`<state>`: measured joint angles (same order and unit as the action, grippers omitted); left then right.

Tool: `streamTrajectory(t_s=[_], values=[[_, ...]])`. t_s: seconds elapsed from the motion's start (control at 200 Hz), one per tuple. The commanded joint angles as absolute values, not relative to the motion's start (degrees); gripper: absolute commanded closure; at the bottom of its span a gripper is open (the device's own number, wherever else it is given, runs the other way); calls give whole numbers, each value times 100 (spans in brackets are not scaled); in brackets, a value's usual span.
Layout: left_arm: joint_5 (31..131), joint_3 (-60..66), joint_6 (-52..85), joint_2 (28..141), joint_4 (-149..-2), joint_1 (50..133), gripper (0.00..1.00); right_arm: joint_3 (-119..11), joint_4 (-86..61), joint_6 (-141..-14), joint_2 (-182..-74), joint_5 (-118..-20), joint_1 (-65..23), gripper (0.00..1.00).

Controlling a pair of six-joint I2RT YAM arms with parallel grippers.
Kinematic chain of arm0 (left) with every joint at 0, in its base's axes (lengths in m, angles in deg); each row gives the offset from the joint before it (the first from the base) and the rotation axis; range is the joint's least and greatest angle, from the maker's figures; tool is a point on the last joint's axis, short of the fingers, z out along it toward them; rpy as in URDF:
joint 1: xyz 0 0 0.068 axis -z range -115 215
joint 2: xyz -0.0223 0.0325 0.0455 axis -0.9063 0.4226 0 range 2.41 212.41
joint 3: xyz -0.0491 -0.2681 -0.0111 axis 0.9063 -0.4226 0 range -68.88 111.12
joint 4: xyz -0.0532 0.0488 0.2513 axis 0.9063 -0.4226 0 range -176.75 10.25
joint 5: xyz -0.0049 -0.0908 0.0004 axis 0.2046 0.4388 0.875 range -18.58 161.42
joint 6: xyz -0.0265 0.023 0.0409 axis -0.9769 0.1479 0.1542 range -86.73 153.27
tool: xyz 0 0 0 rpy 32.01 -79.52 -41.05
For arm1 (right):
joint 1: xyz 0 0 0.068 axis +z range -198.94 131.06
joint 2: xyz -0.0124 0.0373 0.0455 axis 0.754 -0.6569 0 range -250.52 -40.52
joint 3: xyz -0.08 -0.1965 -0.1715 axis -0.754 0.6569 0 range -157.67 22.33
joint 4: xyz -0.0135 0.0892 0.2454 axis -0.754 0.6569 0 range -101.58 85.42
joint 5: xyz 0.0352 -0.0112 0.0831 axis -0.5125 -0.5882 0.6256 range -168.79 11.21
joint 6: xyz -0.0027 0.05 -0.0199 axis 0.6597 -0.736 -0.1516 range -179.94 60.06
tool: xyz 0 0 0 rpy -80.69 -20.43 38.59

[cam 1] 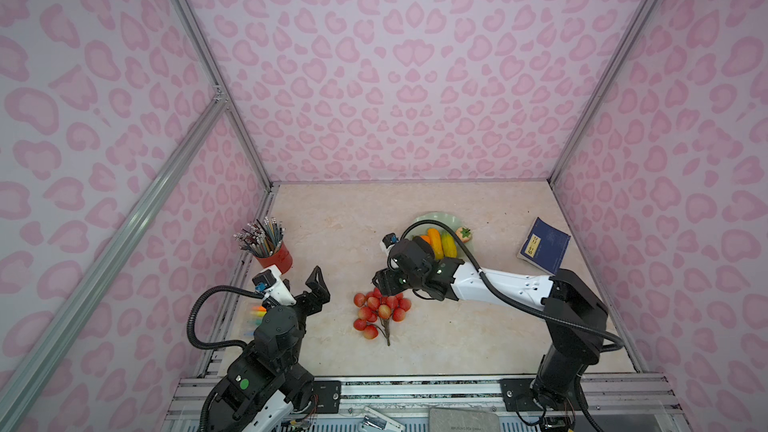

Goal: Place and organize the fake fruits in the fruit bowl
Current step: 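Grasp the red lychee bunch by its stem with the right gripper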

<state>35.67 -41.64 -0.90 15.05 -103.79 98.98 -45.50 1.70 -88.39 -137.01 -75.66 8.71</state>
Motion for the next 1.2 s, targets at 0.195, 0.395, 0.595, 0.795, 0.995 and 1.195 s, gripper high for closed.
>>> streamTrajectory(t_s=[0.195,0.395,0.595,0.795,0.995,1.195], values=[[3413,-4269,-29,1756,-10016,9893,6,-3982,1401,-9012,-13042,-7052,1869,39],[3468,-4239,-87,1768,-10037,9897,6,-4309,1571,-9245,-13733,-6634,2122,42],[3436,-4255,-196,1496,-10102,9893,6,-4577,1789,-9253,-14379,-6589,2034,45],[3412,-4374,-257,1379,-10058,9895,6,-4586,1838,-9075,-14531,-6899,1848,45],[3420,-4357,-259,1541,-10010,9898,6,-4614,1786,-8978,-14629,-7053,1665,45],[3428,-4363,-250,1626,-9954,9894,6,-4533,1776,-8773,-14539,-7096,1387,45]])
